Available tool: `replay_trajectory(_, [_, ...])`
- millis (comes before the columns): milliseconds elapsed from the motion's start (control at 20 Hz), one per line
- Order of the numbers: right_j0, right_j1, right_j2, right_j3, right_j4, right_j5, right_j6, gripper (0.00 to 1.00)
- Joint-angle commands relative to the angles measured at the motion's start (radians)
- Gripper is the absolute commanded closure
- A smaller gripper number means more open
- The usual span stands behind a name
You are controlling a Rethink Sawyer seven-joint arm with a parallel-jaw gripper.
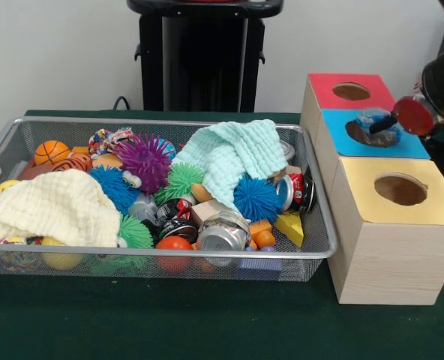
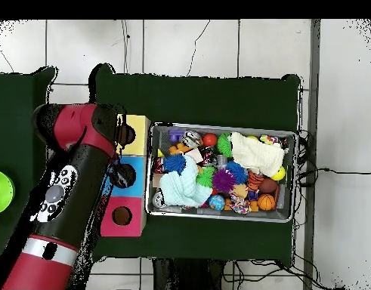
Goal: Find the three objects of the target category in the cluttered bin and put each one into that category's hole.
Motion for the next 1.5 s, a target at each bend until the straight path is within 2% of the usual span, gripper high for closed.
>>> replay_trajectory(50, [-0.045,0.083,0.017,-0.074,0.067,0.012,0.369,1.00])
replay_trajectory(400, [-0.020,0.071,0.016,0.001,0.052,-0.030,0.306,1.00])
replay_trajectory(500, [-0.017,0.068,0.015,0.012,0.058,-0.042,0.317,1.00])
replay_trajectory(550, [-0.015,0.066,0.014,0.017,0.061,-0.048,0.323,0.00])
replay_trajectory(700, [-0.021,0.056,0.006,0.014,0.044,0.010,0.291,0.00])
replay_trajectory(1150, [-0.003,0.030,0.005,0.065,0.036,-0.030,0.273,0.00])
replay_trajectory(1500, [-0.008,-0.013,0.006,0.080,0.022,-0.009,0.231,0.00])
